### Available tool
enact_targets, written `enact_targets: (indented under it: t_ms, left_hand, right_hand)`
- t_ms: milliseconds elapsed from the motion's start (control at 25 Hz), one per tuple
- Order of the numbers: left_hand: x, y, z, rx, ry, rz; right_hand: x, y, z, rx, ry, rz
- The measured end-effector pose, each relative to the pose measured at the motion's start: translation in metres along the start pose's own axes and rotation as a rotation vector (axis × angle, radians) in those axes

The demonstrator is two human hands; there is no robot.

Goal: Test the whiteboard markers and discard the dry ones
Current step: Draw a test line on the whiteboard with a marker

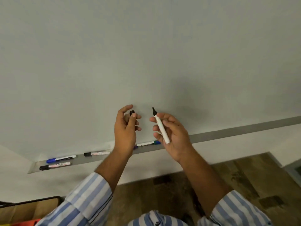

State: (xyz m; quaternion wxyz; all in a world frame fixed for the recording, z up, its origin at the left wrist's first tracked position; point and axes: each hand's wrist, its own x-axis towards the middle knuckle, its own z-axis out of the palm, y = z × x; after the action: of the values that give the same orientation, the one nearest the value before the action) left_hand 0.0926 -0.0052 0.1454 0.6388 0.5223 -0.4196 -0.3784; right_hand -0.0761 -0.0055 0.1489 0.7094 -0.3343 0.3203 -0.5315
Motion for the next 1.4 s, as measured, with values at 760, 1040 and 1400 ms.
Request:
enact_targets:
  t_ms: [760, 1040, 1400]
  left_hand:
    - [0.126, 0.246, -0.003, 0.621, 0.298, 1.243]
    - [0.174, 0.330, -0.019, 0.817, 0.432, 1.364]
    - [0.191, 0.335, -0.016, 1.115, 0.615, 1.276]
  right_hand:
    - [0.049, -0.192, 0.134, -0.324, -0.284, -0.768]
    - [0.059, -0.231, 0.175, -0.695, -0.109, -1.303]
    - [0.100, -0.259, 0.210, -1.062, 0.098, -1.799]
